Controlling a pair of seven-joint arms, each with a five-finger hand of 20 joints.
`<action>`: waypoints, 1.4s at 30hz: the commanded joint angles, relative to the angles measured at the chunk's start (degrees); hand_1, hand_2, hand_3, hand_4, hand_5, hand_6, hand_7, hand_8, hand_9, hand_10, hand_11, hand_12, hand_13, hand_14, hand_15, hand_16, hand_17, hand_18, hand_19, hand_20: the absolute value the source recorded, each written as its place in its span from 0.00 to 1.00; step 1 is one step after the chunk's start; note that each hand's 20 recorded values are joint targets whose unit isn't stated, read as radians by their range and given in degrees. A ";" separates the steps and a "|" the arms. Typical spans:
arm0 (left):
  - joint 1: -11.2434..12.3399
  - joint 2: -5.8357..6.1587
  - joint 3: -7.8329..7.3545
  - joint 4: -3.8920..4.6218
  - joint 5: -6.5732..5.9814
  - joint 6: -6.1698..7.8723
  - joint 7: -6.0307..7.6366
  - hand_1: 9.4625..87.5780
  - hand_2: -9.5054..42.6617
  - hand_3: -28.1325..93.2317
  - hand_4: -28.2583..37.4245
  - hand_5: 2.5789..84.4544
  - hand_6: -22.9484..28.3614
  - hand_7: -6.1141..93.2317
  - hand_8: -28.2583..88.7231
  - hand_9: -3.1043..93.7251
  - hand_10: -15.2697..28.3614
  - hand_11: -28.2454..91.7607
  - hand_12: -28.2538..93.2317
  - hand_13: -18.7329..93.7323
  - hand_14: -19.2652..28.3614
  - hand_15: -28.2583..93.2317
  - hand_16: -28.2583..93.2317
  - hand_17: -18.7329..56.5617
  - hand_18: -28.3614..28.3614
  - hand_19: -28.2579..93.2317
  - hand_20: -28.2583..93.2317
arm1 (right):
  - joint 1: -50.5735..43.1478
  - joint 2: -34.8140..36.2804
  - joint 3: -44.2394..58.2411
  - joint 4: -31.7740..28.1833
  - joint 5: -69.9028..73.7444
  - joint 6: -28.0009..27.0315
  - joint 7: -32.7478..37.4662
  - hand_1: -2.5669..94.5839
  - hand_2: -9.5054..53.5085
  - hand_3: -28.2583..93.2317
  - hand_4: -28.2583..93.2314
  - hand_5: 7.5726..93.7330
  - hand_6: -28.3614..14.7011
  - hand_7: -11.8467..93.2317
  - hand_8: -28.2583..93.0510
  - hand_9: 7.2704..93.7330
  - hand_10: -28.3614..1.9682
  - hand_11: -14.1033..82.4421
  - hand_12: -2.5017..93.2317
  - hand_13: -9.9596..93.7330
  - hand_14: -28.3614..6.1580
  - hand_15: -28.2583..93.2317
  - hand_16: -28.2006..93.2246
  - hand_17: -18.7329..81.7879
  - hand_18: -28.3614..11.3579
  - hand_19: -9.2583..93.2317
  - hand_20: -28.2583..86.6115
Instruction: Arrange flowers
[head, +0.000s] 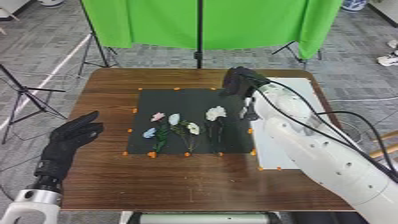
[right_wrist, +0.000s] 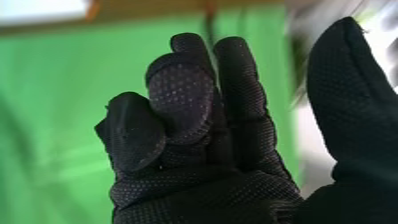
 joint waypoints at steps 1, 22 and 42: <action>0.70 -0.66 0.06 0.12 0.39 -0.53 -0.36 0.39 0.08 0.79 0.36 0.50 0.56 0.15 0.19 0.51 0.65 0.38 0.34 0.51 0.76 0.38 0.22 0.38 0.72 0.32 0.39 | 5.27 -0.81 2.73 12.86 -1.91 4.18 8.81 0.36 0.00 0.78 0.10 0.50 0.59 0.24 0.17 0.54 0.33 0.23 0.24 0.84 0.58 0.79 0.47 0.71 0.26 1.00 0.70; 0.32 -0.74 0.26 0.52 0.22 -1.44 -0.80 0.39 0.08 0.78 0.36 0.49 0.56 0.15 0.19 0.51 0.65 0.38 0.34 0.51 0.76 0.38 0.22 0.38 0.72 0.33 0.39 | 0.85 -2.29 4.50 23.97 -6.58 0.02 15.47 0.35 0.00 0.76 0.11 0.44 0.62 0.22 0.18 0.47 0.27 0.21 0.22 0.82 0.54 0.79 0.46 0.69 0.22 1.00 0.68; 0.66 -1.07 0.00 0.28 0.39 -1.81 -0.72 0.40 0.08 0.78 0.36 0.49 0.55 0.15 0.19 0.50 0.65 0.38 0.34 0.51 0.76 0.38 0.22 0.38 0.72 0.32 0.39 | -0.81 0.00 1.95 24.53 -7.98 13.12 13.90 0.67 0.00 0.75 0.07 0.59 0.62 0.35 0.24 0.65 0.44 0.31 0.35 0.86 0.68 0.80 0.46 0.73 0.30 1.00 0.69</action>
